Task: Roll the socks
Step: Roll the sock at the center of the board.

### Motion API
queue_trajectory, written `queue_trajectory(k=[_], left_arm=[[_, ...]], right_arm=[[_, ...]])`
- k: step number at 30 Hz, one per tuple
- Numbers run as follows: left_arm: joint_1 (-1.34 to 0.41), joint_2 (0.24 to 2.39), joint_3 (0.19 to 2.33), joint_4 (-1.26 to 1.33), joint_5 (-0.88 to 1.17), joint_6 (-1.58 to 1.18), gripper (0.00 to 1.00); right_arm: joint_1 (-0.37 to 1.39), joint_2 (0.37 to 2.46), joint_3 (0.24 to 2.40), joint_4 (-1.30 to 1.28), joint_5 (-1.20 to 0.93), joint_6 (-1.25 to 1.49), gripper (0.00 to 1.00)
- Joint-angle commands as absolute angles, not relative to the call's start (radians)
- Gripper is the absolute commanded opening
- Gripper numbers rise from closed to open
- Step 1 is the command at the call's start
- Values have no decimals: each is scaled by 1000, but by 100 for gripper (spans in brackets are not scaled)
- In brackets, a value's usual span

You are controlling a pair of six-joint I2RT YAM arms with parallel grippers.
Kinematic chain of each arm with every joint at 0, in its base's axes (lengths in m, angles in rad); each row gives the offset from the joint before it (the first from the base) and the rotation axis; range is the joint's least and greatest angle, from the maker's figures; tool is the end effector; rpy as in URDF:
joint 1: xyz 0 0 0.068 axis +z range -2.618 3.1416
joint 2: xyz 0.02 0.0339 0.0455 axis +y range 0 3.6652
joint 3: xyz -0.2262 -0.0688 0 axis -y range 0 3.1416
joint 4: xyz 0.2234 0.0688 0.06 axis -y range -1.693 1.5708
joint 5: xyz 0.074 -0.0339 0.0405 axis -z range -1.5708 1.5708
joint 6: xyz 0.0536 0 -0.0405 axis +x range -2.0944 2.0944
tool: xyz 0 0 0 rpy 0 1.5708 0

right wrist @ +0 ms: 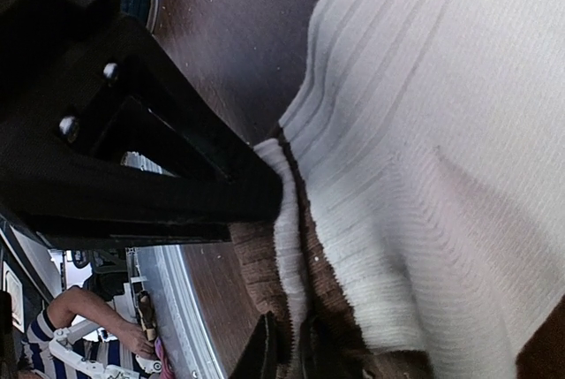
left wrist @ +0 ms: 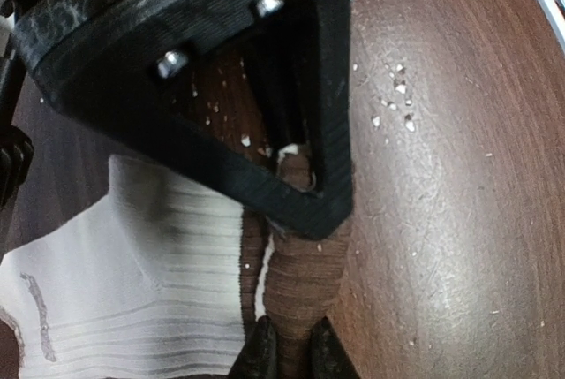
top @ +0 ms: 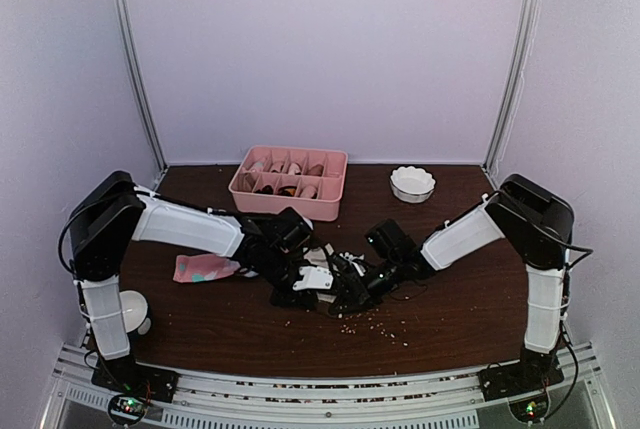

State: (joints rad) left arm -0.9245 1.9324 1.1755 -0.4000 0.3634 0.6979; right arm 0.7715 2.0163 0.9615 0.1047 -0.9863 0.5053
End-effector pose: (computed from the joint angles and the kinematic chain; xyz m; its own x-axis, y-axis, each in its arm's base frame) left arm 0.1977 -0.2937 0.1017 0.1124 0.8484 -0.5173 0.9920 -0.1258 0.0091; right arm 0.2127 0.2692 0.0687 -0.8648 -0.4685 -0.1805 -0.3586 0.3247 0.8752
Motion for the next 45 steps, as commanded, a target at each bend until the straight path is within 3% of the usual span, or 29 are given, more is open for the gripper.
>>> queue_trajectory(k=[1,5,16,17,18,19,22,26,32,36,39,45], left_arm=[[-910,1992,1203,-493,382,670,12],[-855,2067,1283,-622,508,621,6],[-779,2180,1366,-758,645,570,3],[-779,2188,1377,-769,648,568,3],[-779,2198,1388,-783,653,568,3],[-778,2208,1400,-795,659,566,4],[-769,2237,1430,-836,690,564,4],[-743,2275,1456,-892,788,573,5],[-721,2353,1499,-1005,903,593,7],[-709,2402,1537,-1033,949,561,7],[-709,2420,1554,-1048,938,561,7],[-707,2425,1547,-1043,909,556,7]], right_arm=[[760,2021,895,-73,-802,478,12],[754,1897,869,-113,-650,405,13],[754,1540,667,-18,-285,319,39],[757,1481,638,7,-200,313,76],[765,1412,604,39,-128,304,97],[777,1338,568,74,-43,293,100],[776,1152,500,130,183,303,100],[729,1063,465,117,325,421,100],[774,1028,291,493,-114,122,100],[883,1105,354,349,-164,-113,99],[956,1203,424,294,-195,-193,90],[1016,1447,590,282,-294,-244,62]])
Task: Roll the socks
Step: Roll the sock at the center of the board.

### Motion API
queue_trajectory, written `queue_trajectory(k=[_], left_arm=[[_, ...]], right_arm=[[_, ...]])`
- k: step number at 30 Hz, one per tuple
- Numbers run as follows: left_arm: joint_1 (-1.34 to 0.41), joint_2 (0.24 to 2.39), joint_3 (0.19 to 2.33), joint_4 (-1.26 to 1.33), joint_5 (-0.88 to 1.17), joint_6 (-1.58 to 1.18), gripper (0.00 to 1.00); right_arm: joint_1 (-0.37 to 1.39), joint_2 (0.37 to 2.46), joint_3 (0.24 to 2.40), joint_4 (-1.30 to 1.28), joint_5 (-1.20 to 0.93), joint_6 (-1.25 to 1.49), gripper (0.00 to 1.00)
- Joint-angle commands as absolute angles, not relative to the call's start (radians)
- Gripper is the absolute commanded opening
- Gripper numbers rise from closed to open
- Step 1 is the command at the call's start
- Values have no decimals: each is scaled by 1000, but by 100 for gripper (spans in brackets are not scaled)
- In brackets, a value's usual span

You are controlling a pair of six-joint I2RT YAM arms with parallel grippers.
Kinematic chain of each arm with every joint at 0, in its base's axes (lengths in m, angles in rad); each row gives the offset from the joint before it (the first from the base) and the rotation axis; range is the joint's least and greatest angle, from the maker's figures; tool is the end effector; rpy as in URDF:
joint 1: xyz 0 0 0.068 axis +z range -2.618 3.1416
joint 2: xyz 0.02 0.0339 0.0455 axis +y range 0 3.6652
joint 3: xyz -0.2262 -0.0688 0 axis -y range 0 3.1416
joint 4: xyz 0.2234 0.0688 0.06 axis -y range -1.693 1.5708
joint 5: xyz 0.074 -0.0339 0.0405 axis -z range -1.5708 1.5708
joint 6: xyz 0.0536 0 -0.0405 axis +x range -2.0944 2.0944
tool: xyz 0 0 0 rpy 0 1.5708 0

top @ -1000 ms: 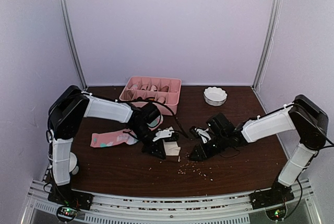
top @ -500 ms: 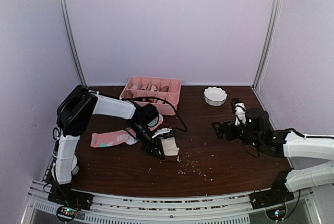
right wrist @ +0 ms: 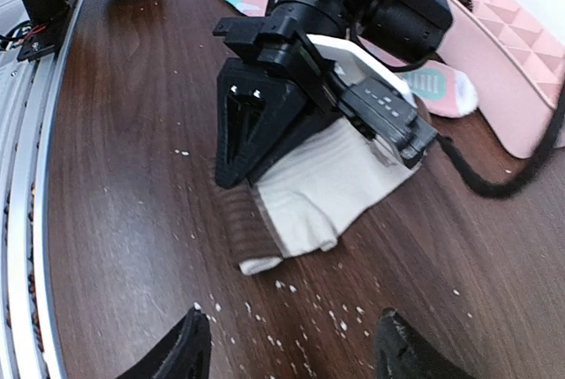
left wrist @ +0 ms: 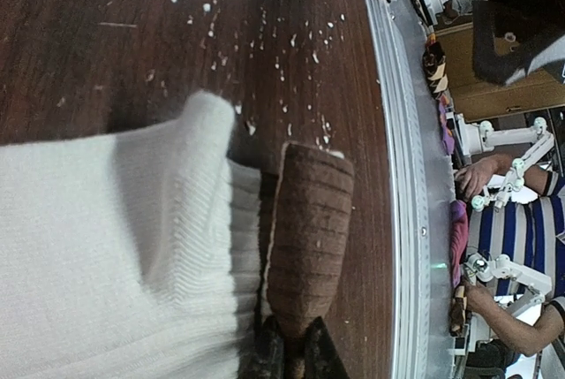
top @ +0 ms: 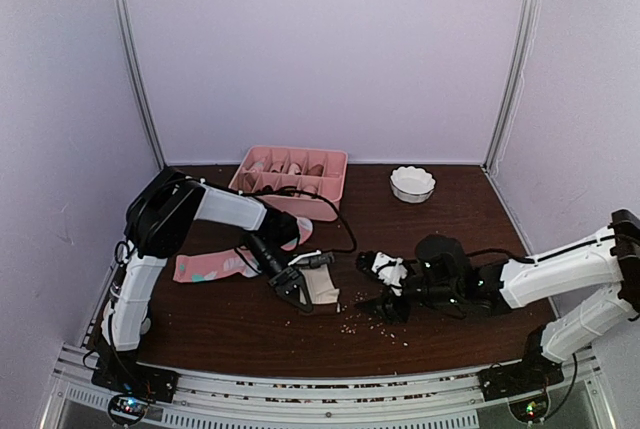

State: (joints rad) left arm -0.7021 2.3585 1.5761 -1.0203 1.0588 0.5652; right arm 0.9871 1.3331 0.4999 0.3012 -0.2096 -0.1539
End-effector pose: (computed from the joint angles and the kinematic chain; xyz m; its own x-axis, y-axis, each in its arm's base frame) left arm 0.2432 -0.2669 0.0606 -0.5400 0.8004 -0.2603 0.5360 0.0885 -0.8396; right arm 0.1397 0.2317 0.1442 -0.1360 -0.4780 -0.8678 -0.9470 0.3199 -0.0278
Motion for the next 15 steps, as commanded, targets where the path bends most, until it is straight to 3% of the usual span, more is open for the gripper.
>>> queue_trajectory(k=[1,10,15], left_arm=[[-707,2424,1547,-1038,898,552,7],[-707,2407,1534,-1014,859,551,8],[-707,2391,1519,-1000,853,559,21]], right_arm=[[1026,1488,619,279,-305,-253,60],[1056,1741,777,263,-350,-342,40],[1047,1808,810,273,-349,-344,27]])
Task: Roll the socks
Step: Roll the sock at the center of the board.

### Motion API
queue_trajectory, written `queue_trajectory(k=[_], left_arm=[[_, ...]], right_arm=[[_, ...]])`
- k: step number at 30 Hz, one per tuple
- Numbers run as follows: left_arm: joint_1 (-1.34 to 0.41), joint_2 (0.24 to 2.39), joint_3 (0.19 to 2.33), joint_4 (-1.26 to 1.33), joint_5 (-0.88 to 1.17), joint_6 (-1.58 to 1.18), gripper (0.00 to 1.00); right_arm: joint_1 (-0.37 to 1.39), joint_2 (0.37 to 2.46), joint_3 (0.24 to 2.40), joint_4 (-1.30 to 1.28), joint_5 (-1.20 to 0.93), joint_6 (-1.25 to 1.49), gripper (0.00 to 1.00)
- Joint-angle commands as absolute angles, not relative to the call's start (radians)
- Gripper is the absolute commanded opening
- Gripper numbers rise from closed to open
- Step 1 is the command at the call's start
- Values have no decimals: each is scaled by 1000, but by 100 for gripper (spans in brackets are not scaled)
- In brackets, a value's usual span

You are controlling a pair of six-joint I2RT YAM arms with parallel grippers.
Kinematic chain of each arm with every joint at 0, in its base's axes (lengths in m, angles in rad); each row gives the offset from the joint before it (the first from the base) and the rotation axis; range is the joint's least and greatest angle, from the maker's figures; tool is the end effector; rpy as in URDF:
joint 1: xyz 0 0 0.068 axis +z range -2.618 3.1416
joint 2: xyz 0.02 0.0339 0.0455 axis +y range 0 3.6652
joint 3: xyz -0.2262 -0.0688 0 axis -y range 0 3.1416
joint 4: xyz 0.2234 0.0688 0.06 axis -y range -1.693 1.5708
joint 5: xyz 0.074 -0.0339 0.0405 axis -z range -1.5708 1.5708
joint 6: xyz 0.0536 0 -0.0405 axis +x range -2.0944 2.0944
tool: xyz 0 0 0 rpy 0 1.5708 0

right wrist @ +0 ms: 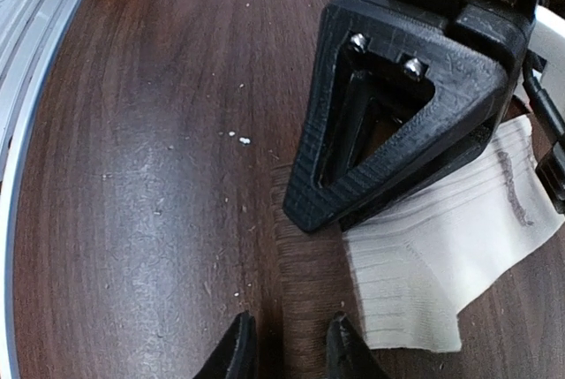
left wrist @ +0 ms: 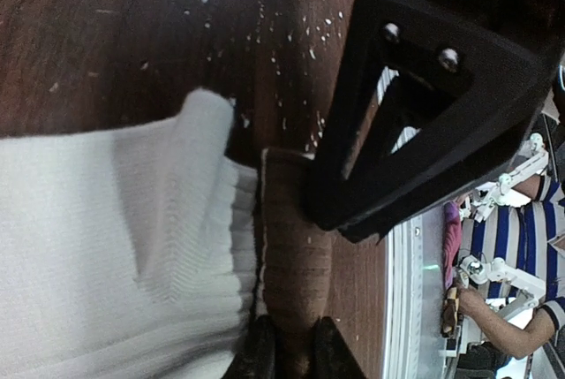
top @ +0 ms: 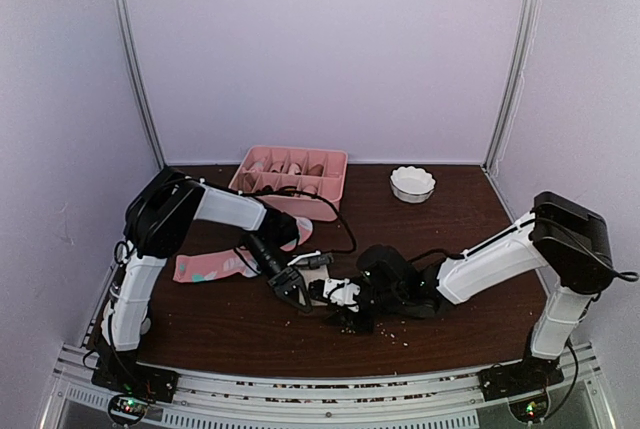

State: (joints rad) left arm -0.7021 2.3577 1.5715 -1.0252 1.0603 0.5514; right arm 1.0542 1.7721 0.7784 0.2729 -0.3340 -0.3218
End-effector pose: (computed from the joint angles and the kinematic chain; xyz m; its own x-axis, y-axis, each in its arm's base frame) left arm 0.2421 -0.2660 0.0602 -0.5494 0.8000 -0.2409 0.5220 0.1035 -0.8466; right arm 0.1482 0.2965 0.0984 -0.0110 -0.6243 -0.7811 -0.9978 0.0580 -0.0324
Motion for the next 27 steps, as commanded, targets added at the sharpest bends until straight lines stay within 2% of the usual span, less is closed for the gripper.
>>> queue_trajectory(k=[1,6,9,15,19,20,27], left_arm=[[-707,2385,1514,-992,850,560,22],[-707,2380,1511,-985,844,558,22],[-707,2381,1517,-985,834,559,23],[-707,2302,1483,-921,766,571,33],[-706,2185,1461,-872,726,583,50],[-706,2164,1466,-872,721,591,52],[-706,1997,1372,-744,674,623,53]], right_arm=[[1044,1816,812,278,-351,-339,25],[1038,1851,807,291,-365,-331,20],[1037,1859,809,284,-378,-323,13],[999,1914,845,203,-474,-259,0],[975,1947,860,165,-560,-193,0],[975,1949,862,154,-569,-176,0],[950,1988,935,44,-626,11,0]])
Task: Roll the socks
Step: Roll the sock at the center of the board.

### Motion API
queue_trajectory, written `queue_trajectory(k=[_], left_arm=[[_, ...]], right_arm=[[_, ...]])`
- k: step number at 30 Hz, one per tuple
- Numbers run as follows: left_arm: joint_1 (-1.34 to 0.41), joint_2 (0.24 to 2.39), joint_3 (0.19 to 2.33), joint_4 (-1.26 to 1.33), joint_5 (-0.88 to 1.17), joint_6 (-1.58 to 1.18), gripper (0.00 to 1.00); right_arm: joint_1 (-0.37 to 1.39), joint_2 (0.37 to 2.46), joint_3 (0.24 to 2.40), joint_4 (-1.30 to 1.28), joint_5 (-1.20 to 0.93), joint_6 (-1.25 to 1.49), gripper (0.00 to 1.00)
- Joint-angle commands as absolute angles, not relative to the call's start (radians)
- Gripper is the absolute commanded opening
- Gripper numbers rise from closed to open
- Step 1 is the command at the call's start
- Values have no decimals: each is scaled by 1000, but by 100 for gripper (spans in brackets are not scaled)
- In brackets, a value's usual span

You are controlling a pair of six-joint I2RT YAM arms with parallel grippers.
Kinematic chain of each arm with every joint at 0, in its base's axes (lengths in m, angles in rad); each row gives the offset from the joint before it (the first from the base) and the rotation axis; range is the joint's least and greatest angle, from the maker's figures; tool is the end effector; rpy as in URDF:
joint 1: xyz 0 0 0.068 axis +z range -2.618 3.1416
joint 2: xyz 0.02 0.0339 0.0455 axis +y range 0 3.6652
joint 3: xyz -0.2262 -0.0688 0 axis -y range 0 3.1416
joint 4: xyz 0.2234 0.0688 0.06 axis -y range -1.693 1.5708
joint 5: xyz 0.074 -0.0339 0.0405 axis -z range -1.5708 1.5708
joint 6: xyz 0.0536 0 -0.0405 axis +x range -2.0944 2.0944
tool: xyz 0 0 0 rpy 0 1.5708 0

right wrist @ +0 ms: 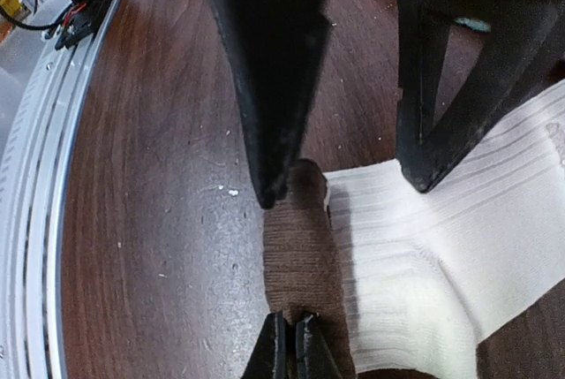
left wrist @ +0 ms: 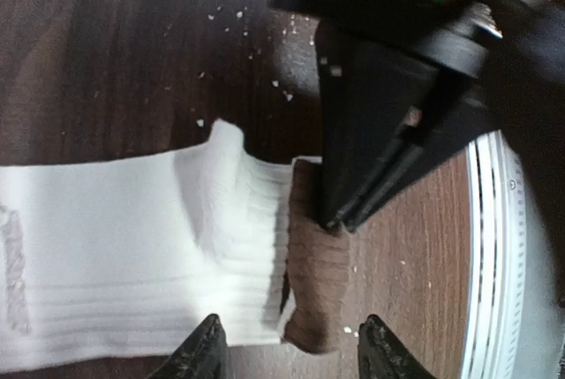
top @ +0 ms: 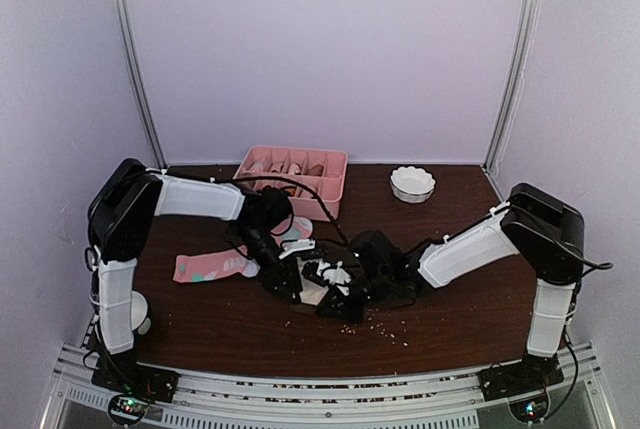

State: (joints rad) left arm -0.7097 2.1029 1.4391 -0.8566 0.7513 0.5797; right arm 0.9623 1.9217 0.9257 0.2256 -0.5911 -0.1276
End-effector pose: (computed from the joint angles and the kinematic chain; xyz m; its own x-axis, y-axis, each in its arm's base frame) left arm 0.2442 -0.2580 0.1050 -0.3587 0.8358 -0.4156 0.8352 0.0886 -0.5428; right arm 0.1782 0.3080 0.0885 -0.2791 -0.5854 -0.7612 -0.9532 0.0726 0.2936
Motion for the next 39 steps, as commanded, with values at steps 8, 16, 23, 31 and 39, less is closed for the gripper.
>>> queue_trajectory(k=[8,16,23,31,39], left_arm=[[-714,1841,1177,-581,630,662,52],[-851,1737,1022,-425,460,734,51],[-925,1744,994,-271,260,756,50],[-928,1779,990,-243,193,764,46],[-930,1768,945,-252,207,775,39]], right_arm=[[900,2037,966,37,-689,248,0],[850,2089,992,61,-760,461,0],[836,2105,1012,39,-793,566,0],[827,2105,1004,32,-807,571,0],[808,2107,992,50,-826,584,0]])
